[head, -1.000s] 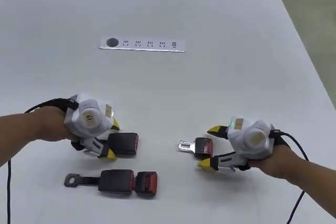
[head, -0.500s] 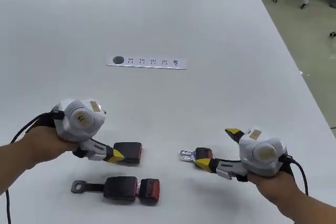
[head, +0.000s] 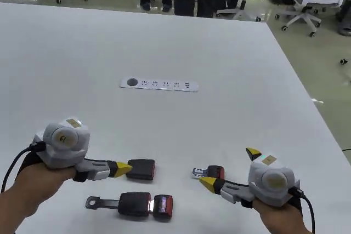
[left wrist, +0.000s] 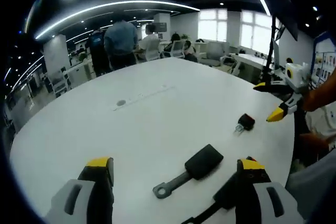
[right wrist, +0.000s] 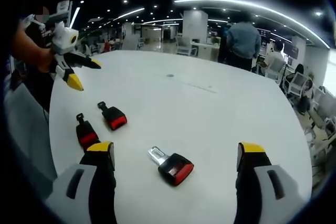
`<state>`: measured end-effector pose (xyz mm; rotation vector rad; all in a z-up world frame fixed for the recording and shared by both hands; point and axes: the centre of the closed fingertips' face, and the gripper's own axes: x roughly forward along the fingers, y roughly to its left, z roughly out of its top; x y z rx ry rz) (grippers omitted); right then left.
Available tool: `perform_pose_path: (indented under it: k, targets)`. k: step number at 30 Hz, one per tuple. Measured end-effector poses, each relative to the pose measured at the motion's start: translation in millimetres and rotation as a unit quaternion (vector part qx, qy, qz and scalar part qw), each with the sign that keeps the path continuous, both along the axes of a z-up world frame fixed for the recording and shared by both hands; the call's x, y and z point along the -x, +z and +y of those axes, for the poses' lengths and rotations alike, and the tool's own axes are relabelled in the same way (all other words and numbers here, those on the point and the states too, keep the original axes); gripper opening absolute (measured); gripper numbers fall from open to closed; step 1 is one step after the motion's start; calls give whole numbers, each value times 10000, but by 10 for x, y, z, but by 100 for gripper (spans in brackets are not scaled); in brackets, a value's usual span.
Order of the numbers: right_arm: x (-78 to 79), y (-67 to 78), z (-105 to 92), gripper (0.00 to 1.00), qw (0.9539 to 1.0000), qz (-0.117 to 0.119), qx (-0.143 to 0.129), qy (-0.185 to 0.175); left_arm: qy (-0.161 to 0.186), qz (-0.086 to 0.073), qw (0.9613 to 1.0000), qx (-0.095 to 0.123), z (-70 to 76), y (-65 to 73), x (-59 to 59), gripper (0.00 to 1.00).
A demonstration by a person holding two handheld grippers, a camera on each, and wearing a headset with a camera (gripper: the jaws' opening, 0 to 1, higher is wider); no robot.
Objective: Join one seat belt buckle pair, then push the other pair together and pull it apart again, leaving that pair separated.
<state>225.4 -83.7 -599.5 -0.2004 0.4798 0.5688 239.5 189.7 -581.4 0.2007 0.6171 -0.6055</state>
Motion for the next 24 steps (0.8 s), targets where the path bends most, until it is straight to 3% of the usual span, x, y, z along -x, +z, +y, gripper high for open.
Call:
perform_pose_path:
  k: [11, 15, 24]
  targets:
    - [207, 136, -16, 99, 9998, -182, 11, -127, 149, -160, 9996, 180, 220, 100, 371, 100]
    - [365, 170, 22, 100, 9997, -188, 30, -133, 289, -127, 9989, 359, 288, 105, 515, 100]
    - [534, 142, 64, 100, 9998, -158, 13, -141, 435, -58, 9982, 407, 496, 85, 786, 100]
